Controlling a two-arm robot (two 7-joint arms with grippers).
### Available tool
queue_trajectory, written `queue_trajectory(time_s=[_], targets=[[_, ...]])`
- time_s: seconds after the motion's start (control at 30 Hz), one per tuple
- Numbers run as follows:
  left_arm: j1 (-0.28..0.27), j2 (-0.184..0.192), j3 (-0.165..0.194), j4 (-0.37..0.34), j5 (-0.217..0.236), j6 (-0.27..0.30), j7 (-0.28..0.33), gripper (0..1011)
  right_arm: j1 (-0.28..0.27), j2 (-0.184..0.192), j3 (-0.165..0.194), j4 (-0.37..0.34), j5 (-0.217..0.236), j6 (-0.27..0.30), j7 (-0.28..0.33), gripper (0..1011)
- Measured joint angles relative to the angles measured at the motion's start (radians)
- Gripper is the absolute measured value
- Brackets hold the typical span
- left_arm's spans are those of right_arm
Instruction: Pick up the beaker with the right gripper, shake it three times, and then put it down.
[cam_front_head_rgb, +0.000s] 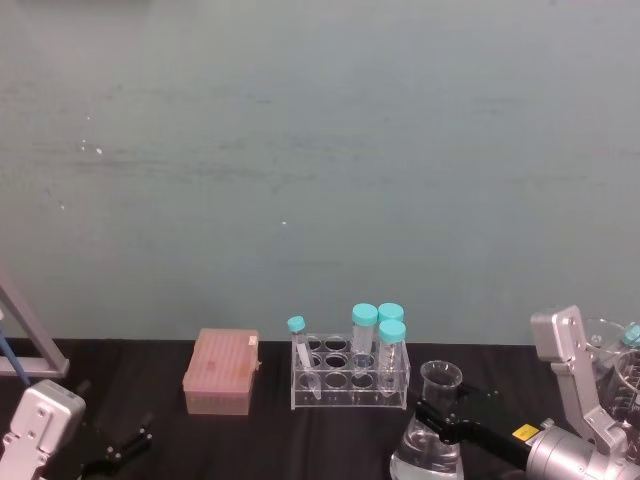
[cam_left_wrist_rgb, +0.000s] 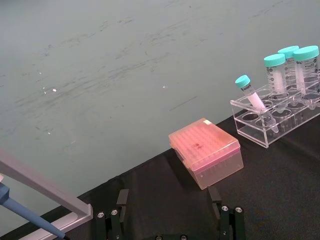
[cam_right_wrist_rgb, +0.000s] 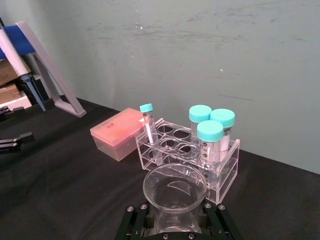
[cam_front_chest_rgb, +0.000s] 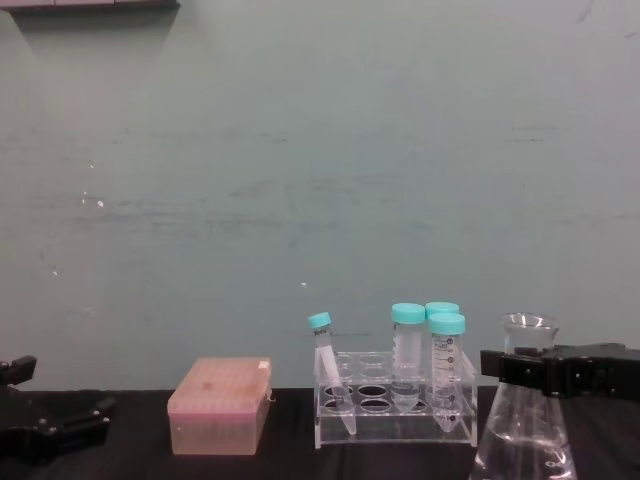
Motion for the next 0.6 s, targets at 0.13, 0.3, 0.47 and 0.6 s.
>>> queue_trajectory(time_s=[0.13, 0.3, 0.47, 0.6], targets=[[0.0, 0.0, 0.0, 0.0, 0.0, 0.0, 0.0, 1000, 0.002, -0.002, 0.0, 0.005, -0.001, -0.002, 0.001, 452], [0.0, 0.0, 0.0, 0.0, 0.0, 0.0, 0.0, 1000, 0.002, -0.002, 0.0, 0.005, -0.001, -0.001, 0.004, 452], [0.0, 0.0, 0.0, 0.0, 0.0, 0.0, 0.0, 1000, 0.002, -0.003, 0.0, 0.006, 0.0, 0.003, 0.004, 452], [0.0, 0.0, 0.0, 0.0, 0.0, 0.0, 0.0, 1000, 0.002, -0.002, 0.0, 0.006, 0.0, 0.003, 0.004, 451]])
